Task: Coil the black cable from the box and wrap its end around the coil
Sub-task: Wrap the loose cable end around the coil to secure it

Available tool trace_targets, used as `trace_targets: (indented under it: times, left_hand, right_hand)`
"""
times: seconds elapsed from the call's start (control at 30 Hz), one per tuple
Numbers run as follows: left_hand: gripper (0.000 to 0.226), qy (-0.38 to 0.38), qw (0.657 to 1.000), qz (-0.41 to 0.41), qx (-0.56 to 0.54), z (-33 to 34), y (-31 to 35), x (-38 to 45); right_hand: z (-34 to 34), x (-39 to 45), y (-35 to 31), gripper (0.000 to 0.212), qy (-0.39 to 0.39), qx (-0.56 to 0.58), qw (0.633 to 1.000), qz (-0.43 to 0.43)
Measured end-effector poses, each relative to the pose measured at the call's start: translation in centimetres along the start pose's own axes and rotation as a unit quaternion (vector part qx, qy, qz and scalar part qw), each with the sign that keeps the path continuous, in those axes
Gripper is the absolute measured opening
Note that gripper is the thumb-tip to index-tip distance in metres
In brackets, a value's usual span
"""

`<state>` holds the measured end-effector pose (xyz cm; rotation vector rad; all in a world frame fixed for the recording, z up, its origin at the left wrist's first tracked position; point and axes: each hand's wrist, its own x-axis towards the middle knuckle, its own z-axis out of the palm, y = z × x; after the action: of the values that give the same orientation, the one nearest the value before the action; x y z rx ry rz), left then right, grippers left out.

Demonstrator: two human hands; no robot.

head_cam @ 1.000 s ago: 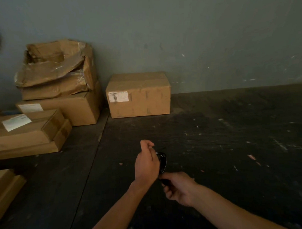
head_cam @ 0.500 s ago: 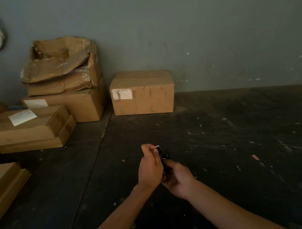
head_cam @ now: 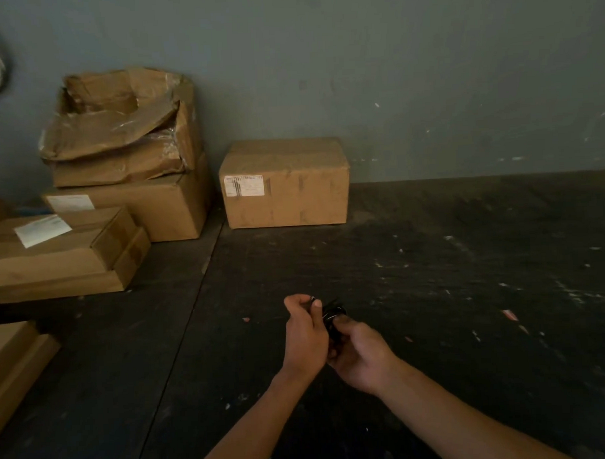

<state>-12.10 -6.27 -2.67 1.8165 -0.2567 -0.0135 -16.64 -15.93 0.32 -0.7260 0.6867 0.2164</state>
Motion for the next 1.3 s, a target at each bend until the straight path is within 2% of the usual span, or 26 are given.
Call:
trace_targets:
  times: [0.2, 0.4, 0.6, 0.73, 0.9, 1.07, 1.13, 1.2, 1.3]
  left_hand:
    - [0.007, -0.023, 0.999, 0.03, 0.01, 0.1, -0.1, -0.4]
    - [0.01, -0.048, 0.997, 0.051, 0.024, -0.2, 0.0, -0.8]
    - [0.009, -0.039, 0.997, 0.067, 0.007, -0.3, 0.3, -0.8]
    - [0.01, -0.034, 0.998, 0.044, -0.02, -0.3, 0.0, -0.6]
    - [0.021, -0.067, 0.997, 0.029, 0.007, -0.9, -0.5, -0.2]
    - [0.012, -0.066, 0.995, 0.062, 0.052, -1.0, -0.6, 0.2]
    - [0.017, -0.054, 0.993, 0.073, 0.076, -1.0, -0.7, 0.5]
    - [0.02, -0.041, 0.993, 0.069, 0.091, -0.8, -1.0, 0.7]
    - [0.014, -0.034, 0.993, 0.047, 0.103, -0.7, -1.4, 0.9]
  right_hand:
    - [0.0, 0.0, -0.1, 0.024, 0.02, -0.063, 0.998, -0.019]
    - [0.0, 0.1, 0.1, 0.02, 0.06, -0.03, 0.998, -0.009]
    - [-0.1, 0.1, 0.3, 0.022, 0.038, -0.004, 0.999, -0.007]
    - [-0.3, -0.1, 0.1, 0.023, -0.017, 0.016, 1.0, -0.019]
    - [-0.7, 0.0, -0.8, 0.021, -0.013, -0.091, 0.995, -0.026]
    - [-1.2, 0.2, -1.7, 0.02, 0.0, -0.182, 0.983, -0.021]
    - [-1.2, 0.2, -1.8, 0.019, 0.007, -0.246, 0.969, -0.03]
    - [-1.0, 0.2, -1.7, 0.016, 0.013, -0.308, 0.95, -0.053]
    - [-1.0, 0.3, -1.3, 0.016, 0.049, -0.344, 0.93, -0.117]
